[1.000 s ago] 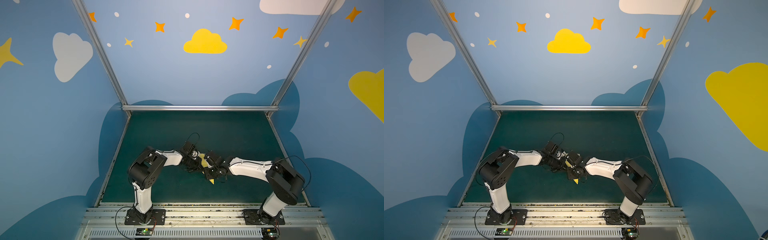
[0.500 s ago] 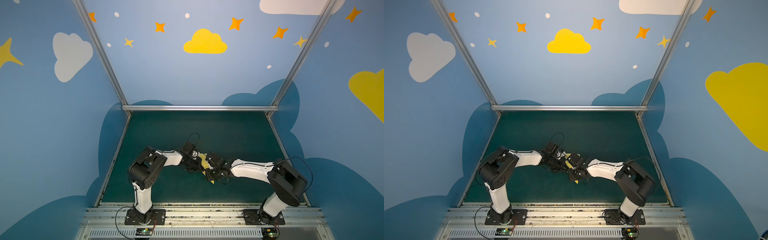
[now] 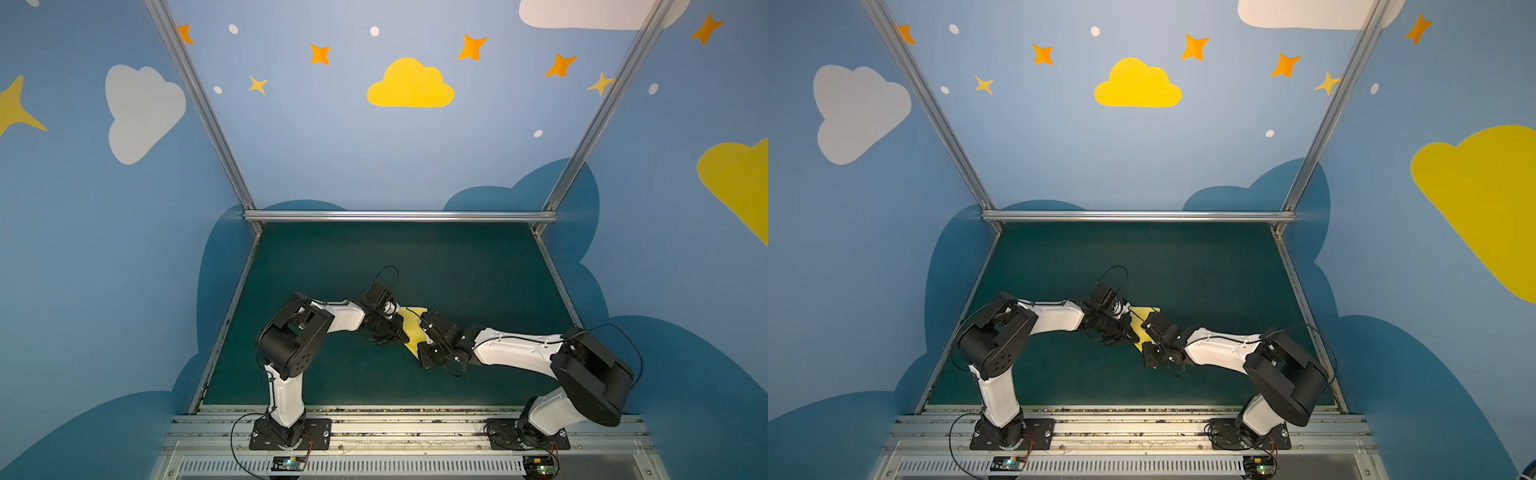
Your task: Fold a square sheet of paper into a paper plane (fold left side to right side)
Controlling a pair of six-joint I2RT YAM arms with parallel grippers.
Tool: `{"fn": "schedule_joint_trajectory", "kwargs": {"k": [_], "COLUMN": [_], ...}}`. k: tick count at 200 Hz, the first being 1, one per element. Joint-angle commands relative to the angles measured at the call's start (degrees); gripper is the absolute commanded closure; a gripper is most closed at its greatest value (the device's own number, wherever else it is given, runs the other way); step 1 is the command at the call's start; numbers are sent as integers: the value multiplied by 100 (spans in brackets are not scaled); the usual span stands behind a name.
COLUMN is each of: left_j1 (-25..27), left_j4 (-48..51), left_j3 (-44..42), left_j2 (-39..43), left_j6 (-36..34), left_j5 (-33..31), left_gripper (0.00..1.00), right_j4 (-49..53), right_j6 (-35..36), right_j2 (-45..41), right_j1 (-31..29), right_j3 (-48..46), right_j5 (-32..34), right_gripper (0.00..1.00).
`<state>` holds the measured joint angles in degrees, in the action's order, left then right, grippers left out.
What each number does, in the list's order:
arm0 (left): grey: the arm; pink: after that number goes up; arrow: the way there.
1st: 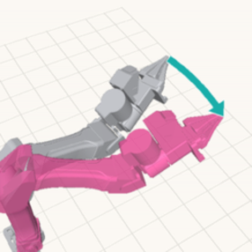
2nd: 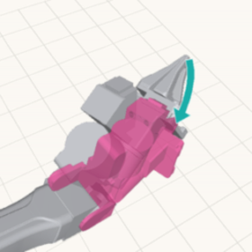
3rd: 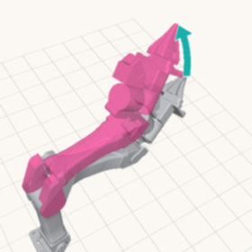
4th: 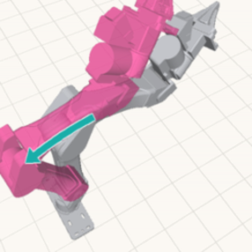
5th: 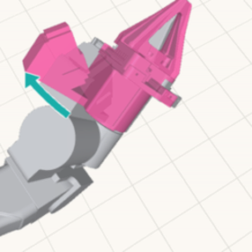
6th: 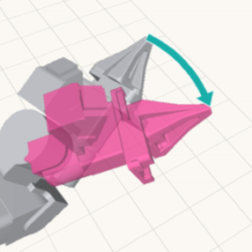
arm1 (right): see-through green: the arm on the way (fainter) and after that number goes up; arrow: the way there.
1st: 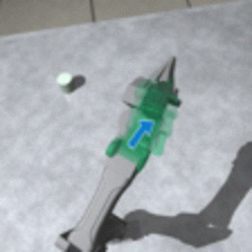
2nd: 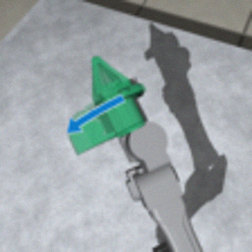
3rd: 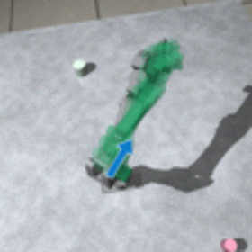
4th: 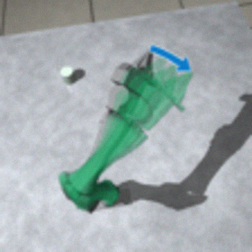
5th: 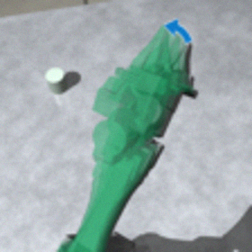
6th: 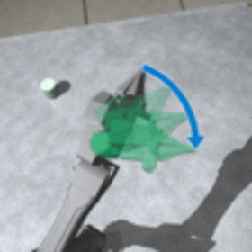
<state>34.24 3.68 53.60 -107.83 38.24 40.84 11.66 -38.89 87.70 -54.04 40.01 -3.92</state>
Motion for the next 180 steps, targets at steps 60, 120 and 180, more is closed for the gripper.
{"fn": "schedule_joint_trajectory", "kwargs": {"k": [60, 120, 180], "left_j1": [-14, -23, -23], "left_j4": [219, 159, 89], "left_j3": [-144, -179, -254], "left_j2": [-106, -122, -63], "left_j6": [26, 104, 227], "left_j5": [-454, -515, -581], "left_gripper": [96, 96, 96], "right_j4": [824, 1085, 1603], "right_j6": [-716, -1144, -1125], "right_j2": [-231, -781, -1522], "right_j1": [-291, -300, -298], "right_j3": [-962, -1355, -1056], "right_j5": [139, 218, 241], "right_gripper": [100, 100, 100]}}
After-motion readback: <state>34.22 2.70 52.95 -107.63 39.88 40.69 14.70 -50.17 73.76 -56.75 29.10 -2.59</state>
